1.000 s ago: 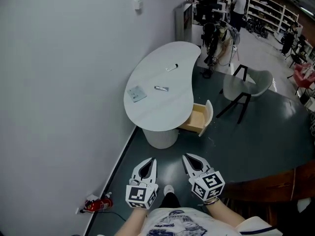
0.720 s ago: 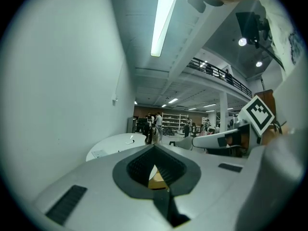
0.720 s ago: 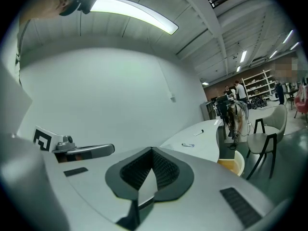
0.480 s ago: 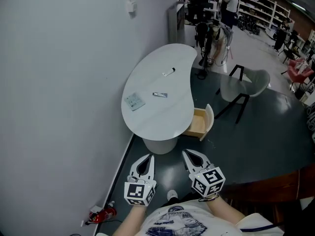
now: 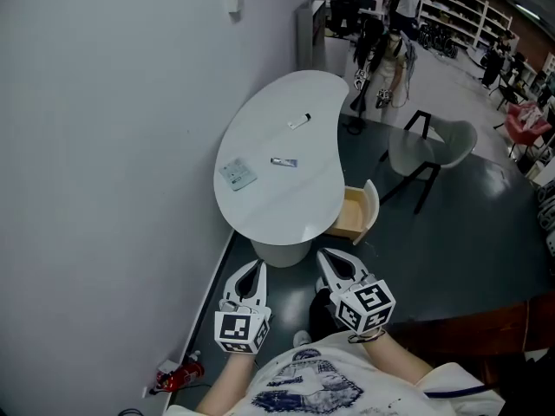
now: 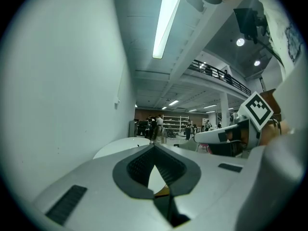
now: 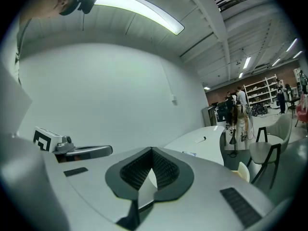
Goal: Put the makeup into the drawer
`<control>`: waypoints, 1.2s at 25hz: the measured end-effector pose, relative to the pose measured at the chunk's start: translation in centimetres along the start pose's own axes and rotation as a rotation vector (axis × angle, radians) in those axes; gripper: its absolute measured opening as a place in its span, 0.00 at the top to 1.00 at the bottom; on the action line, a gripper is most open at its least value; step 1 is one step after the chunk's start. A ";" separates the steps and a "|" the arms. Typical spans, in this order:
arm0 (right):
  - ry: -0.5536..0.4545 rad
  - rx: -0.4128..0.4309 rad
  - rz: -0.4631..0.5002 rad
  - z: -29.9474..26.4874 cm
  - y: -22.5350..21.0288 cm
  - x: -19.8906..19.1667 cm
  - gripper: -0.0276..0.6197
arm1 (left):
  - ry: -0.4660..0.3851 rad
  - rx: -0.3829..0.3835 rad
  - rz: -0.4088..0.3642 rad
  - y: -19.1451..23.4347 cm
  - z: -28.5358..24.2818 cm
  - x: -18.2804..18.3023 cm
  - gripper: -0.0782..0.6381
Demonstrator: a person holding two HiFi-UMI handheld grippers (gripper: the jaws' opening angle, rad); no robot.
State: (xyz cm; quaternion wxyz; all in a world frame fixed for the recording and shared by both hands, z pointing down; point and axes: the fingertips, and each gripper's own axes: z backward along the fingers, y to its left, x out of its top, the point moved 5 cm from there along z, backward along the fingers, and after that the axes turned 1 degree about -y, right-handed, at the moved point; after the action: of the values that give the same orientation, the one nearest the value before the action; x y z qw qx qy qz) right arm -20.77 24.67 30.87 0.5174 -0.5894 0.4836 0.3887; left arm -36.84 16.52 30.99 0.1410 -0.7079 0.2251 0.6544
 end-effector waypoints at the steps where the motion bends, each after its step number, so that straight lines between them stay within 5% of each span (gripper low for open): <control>1: -0.001 0.003 0.002 -0.4 -0.1 0.1 0.93 | -0.001 0.003 -0.001 0.2 -0.3 0.1 0.84; 13: 0.022 0.010 -0.012 -6.8 -5.3 1.3 0.93 | 0.021 0.017 0.012 3.5 -7.5 0.2 0.84; 30: 0.078 0.074 -0.044 -21.1 -18.8 4.6 0.93 | 0.083 0.073 0.015 8.3 -25.7 1.0 0.84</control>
State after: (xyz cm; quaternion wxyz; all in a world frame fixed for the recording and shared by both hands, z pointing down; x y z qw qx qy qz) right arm -2.26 3.04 34.25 0.5280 -0.5950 0.5044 0.3358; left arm -18.81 -3.47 33.49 0.1526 -0.7271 0.2597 0.6169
